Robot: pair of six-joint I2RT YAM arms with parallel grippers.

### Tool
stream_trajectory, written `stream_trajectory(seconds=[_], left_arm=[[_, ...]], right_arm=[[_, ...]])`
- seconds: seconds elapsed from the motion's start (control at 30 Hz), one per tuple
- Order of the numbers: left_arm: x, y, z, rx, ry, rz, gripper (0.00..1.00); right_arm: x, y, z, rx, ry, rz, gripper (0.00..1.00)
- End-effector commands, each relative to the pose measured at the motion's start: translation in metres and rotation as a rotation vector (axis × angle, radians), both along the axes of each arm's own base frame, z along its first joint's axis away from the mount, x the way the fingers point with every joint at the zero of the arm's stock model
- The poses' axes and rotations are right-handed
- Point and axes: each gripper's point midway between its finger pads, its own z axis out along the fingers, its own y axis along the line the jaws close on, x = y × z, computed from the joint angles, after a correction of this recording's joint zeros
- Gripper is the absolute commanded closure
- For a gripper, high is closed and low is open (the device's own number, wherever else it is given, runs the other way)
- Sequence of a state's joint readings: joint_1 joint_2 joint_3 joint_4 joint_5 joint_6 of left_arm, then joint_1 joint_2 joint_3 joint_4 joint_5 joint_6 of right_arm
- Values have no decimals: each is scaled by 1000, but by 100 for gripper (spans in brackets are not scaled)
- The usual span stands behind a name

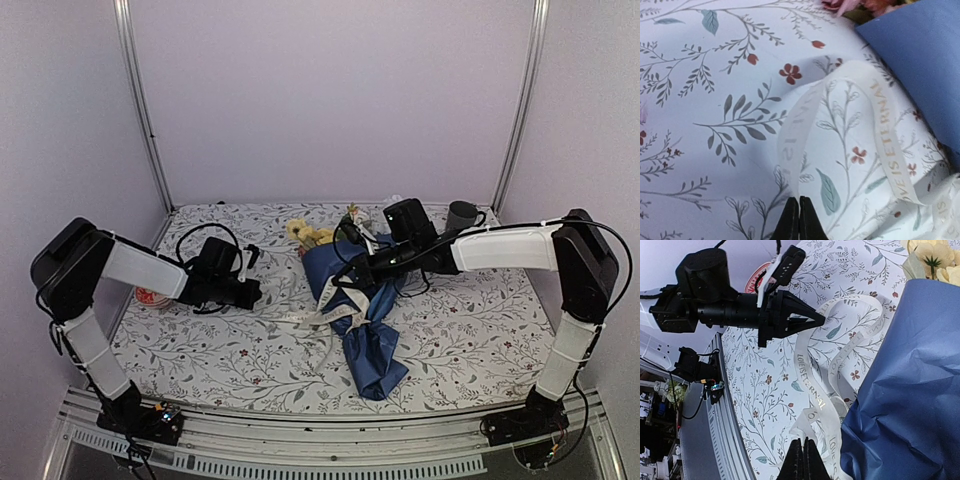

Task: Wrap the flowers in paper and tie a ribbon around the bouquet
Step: Cross the half-tied ribbon over the folded bouquet.

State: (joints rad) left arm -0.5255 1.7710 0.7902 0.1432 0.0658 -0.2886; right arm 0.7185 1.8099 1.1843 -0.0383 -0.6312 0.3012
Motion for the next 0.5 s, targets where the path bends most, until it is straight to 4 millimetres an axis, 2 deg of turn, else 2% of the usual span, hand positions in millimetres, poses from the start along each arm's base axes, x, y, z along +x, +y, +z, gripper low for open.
stream_trajectory(seconds=[0.0, 0.1, 0.17, 0.23, 0.37, 0.47], left_arm=[[-21, -44, 91, -125, -294, -167, 100], [-52, -84, 161, -182, -513, -319, 100], [-78, -113, 190, -217, -588, -444, 100], [-105, -141, 208, -251, -636, -578, 100], [-154, -190, 226, -321, -685, -802, 100], [-182, -220, 237, -376, -731, -933, 100]], right_arm=[[2, 5, 10, 40, 9, 12, 100], [2, 7, 3, 44, 35, 18, 100], [6, 13, 13, 73, 33, 31, 100], [7, 16, 14, 88, 48, 42, 100], [8, 20, 12, 106, 66, 54, 100], [7, 23, 13, 125, 77, 70, 100]])
